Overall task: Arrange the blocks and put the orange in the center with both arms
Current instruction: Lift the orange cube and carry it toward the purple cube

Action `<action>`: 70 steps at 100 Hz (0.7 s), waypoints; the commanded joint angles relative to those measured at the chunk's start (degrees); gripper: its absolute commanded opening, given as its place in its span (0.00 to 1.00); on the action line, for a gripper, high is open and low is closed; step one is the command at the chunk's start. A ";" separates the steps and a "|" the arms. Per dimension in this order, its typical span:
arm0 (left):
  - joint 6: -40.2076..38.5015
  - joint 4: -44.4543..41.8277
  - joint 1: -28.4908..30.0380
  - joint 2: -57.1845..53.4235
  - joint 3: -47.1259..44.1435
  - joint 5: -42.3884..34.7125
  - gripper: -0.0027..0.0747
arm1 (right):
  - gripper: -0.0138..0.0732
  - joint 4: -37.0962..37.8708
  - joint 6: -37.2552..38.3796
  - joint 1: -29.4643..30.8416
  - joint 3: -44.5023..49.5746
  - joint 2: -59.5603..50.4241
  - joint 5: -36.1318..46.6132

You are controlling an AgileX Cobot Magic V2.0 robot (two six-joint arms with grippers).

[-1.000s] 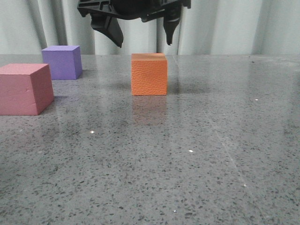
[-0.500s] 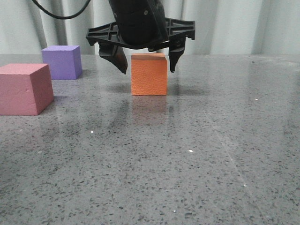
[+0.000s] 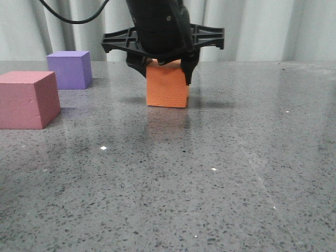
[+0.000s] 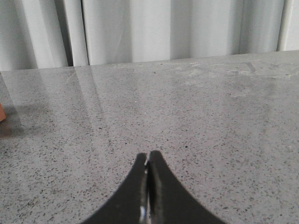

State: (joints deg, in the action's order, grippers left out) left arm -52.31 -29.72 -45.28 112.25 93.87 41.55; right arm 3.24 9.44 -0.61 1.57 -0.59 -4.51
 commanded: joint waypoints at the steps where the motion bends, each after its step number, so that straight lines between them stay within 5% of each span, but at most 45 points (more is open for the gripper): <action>1: 0.00 -3.22 -1.00 -5.49 1.95 -1.85 0.27 | 0.08 -0.06 -0.48 0.36 -0.76 -0.54 4.89; 40: 4.49 -6.09 4.84 -15.60 1.69 1.82 0.27 | 0.08 -0.06 -0.48 0.36 -0.76 -0.54 4.89; 70: 5.47 -4.28 13.64 -23.87 -8.70 -1.67 0.27 | 0.08 -0.06 -0.48 0.36 -0.76 -0.54 4.89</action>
State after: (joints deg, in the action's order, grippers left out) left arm -47.42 -33.71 -33.60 93.42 87.24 44.28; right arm 3.24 9.44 -0.61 1.57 -0.64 -4.51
